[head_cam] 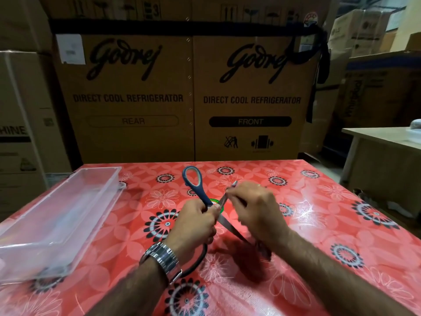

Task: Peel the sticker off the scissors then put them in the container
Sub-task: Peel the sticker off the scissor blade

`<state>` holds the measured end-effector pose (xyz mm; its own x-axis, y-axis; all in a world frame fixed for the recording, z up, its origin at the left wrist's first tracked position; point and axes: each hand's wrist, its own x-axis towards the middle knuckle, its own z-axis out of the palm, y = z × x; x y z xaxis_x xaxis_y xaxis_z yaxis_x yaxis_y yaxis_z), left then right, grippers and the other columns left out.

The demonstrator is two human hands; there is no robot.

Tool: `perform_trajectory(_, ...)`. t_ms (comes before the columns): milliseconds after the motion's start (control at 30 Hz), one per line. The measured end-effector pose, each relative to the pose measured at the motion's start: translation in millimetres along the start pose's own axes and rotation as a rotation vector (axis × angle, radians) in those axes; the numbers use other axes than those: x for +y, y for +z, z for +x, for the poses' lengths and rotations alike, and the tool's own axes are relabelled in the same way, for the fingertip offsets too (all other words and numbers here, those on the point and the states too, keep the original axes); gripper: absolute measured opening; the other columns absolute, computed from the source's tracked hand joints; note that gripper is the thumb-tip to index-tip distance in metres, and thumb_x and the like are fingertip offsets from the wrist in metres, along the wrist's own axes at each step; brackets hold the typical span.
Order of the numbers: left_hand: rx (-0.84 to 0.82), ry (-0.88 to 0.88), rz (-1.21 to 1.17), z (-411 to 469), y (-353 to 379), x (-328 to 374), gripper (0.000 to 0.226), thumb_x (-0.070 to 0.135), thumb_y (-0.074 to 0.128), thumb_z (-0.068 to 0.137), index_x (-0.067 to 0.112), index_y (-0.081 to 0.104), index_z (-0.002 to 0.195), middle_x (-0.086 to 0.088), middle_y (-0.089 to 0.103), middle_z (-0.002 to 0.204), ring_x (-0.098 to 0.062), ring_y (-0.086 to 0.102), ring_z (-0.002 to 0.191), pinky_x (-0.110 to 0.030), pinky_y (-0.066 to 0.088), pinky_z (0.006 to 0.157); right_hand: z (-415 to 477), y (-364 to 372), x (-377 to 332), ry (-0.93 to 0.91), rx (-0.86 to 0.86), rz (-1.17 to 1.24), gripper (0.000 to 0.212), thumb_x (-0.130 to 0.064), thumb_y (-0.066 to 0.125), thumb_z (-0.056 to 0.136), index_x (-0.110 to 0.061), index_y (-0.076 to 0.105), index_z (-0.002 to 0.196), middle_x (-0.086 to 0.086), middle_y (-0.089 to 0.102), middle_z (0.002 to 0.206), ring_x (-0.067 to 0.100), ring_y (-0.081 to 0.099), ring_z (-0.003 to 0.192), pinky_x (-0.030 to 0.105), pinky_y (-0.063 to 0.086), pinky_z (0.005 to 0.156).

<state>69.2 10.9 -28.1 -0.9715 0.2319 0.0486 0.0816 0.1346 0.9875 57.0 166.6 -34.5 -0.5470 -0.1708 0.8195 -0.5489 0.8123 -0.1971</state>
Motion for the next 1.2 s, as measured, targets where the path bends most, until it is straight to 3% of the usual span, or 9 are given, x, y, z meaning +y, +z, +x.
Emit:
perform_trajectory(67,0.015,-0.004,-0.004,0.4,0.3,-0.5,0.022,0.014,0.049,0.097,0.01,0.047,0.076,0.001,0.037,0.056,-0.008,0.037,0.041,-0.021,0.031,0.038,6.2,0.3,6.9,0.052,0.055,-0.018,0.009,-0.006,0.065,0.081,-0.007,0.072,0.075,0.005,0.065,0.069,0.02,0.061,0.064,0.037,0.048,0.061)
perform_trajectory(200,0.016,0.01,0.0,-0.1,-1.4,-0.7,0.021,0.013,0.05,0.097,0.009,0.049,0.077,0.001,0.037,0.054,-0.008,0.036,0.04,-0.022,0.03,0.038,-15.0,4.1,-18.9,-0.032,-0.091,0.04,0.021,-0.015,0.056,0.088,-0.008,0.069,0.074,0.004,0.062,0.069,0.02,0.059,0.065,0.034,0.047,0.061)
perform_trajectory(367,0.023,-0.011,-0.013,0.4,0.2,0.6,0.02,0.015,0.049,0.098,0.008,0.049,0.08,0.0,0.038,0.057,-0.009,0.037,0.042,-0.021,0.031,0.039,7.8,1.1,4.2,0.109,0.064,-0.009,0.007,-0.004,0.067,0.079,-0.007,0.073,0.078,0.004,0.065,0.071,0.02,0.062,0.066,0.033,0.047,0.063)
perform_trajectory(500,0.02,0.0,-0.009,-1.3,-0.6,1.4,0.021,0.013,0.049,0.098,0.008,0.05,0.077,0.0,0.037,0.055,-0.008,0.036,0.039,-0.02,0.029,0.038,-13.1,2.2,-24.2,-0.064,-0.089,0.036,0.025,-0.018,0.053,0.089,-0.006,0.069,0.073,0.005,0.061,0.069,0.021,0.059,0.064,0.033,0.046,0.059)
perform_trajectory(633,0.04,0.002,-0.004,-2.6,-0.7,5.1,0.024,0.013,0.049,0.098,0.009,0.048,0.074,0.0,0.037,0.055,-0.009,0.037,0.04,-0.02,0.031,0.038,9.5,1.7,3.0,0.033,0.028,0.003,0.009,-0.004,0.064,0.081,-0.005,0.073,0.079,0.005,0.067,0.073,0.019,0.063,0.068,0.037,0.052,0.063)
perform_trajectory(800,0.0,-0.004,-0.026,-3.3,-2.2,4.2,0.022,0.014,0.049,0.098,0.008,0.049,0.077,0.001,0.036,0.055,-0.008,0.034,0.041,-0.022,0.028,0.039,-13.3,-0.9,-20.6,-0.075,-0.105,0.061,0.024,-0.017,0.053,0.09,-0.007,0.07,0.077,0.003,0.06,0.069,0.018,0.057,0.064,0.032,0.047,0.059)
perform_trajectory(933,0.013,-0.011,-0.009,-1.0,-1.6,3.2,0.022,0.017,0.049,0.098,0.007,0.051,0.079,0.001,0.039,0.056,-0.008,0.038,0.041,-0.022,0.032,0.04,5.7,-1.7,5.0,-0.001,0.016,0.018,0.01,-0.005,0.063,0.082,-0.006,0.073,0.082,0.005,0.068,0.076,0.019,0.064,0.07,0.034,0.05,0.065)
perform_trajectory(1067,-0.014,-0.002,-0.012,-2.8,-3.4,3.2,0.021,0.015,0.048,0.098,0.007,0.05,0.079,-0.002,0.038,0.058,-0.008,0.035,0.041,-0.021,0.029,0.039,-11.2,1.3,-20.3,-0.057,-0.105,0.055,0.02,-0.012,0.056,0.089,-0.006,0.072,0.078,0.003,0.062,0.072,0.017,0.057,0.064,0.027,0.044,0.059)
perform_trajectory(1200,-0.007,-0.004,-0.019,-0.8,-1.4,3.4,0.024,0.016,0.047,0.099,0.01,0.047,0.076,0.001,0.036,0.056,-0.007,0.036,0.04,-0.02,0.03,0.039,1.7,-1.1,1.5,-0.017,-0.031,0.045,0.009,-0.005,0.064,0.084,-0.007,0.072,0.082,0.005,0.066,0.075,0.021,0.063,0.069,0.037,0.052,0.063)
